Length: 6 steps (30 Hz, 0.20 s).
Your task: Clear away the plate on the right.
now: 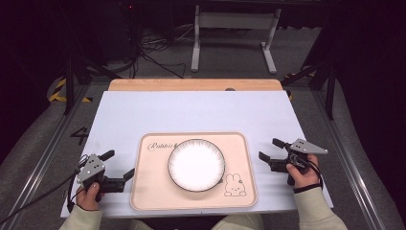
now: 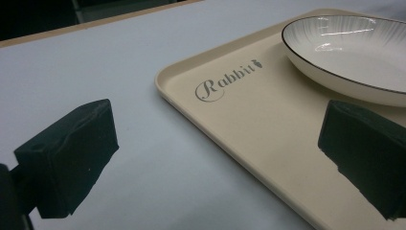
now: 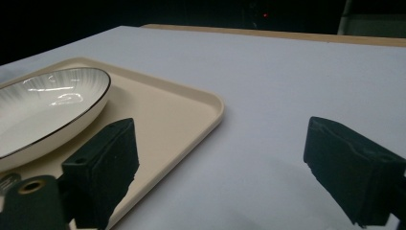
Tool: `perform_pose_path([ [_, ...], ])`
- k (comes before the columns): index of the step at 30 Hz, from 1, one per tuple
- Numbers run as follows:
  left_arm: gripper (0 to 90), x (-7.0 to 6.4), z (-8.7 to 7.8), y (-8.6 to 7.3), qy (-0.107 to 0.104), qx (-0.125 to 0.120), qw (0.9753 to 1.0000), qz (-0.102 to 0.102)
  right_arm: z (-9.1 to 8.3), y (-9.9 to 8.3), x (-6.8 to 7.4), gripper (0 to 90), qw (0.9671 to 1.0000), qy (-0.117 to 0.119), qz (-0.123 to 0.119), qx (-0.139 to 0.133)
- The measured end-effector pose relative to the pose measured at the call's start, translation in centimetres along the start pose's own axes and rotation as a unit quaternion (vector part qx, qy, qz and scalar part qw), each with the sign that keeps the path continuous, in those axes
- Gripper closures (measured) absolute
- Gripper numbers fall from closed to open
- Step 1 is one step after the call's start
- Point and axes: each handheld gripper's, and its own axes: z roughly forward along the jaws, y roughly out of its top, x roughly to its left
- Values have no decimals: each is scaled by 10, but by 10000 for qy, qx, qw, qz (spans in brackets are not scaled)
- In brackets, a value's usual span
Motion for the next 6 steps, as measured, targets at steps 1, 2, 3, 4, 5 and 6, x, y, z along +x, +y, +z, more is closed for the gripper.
perform_pose_path([
  [1,4,0,0,0,-4,-1,10000,-9,-1,0,-1,88,10000,-48,67,-31],
  [2,5,0,0,0,-8,-20,10000,-24,-1,-1,-1,82,9999,-81,119,-63],
  [3,4,0,0,0,-11,-12,10000,-29,-2,-1,-2,79,9998,-92,155,-102],
  [4,4,0,0,0,-13,-8,10000,-20,-3,-1,-2,66,9997,-69,188,-134],
  [5,5,1,0,0,-13,-7,10000,-14,-3,-2,-3,62,9997,-50,199,-159],
  [6,4,1,-1,0,-13,-9,10000,-14,-4,-2,-3,61,9996,-38,193,-195],
])
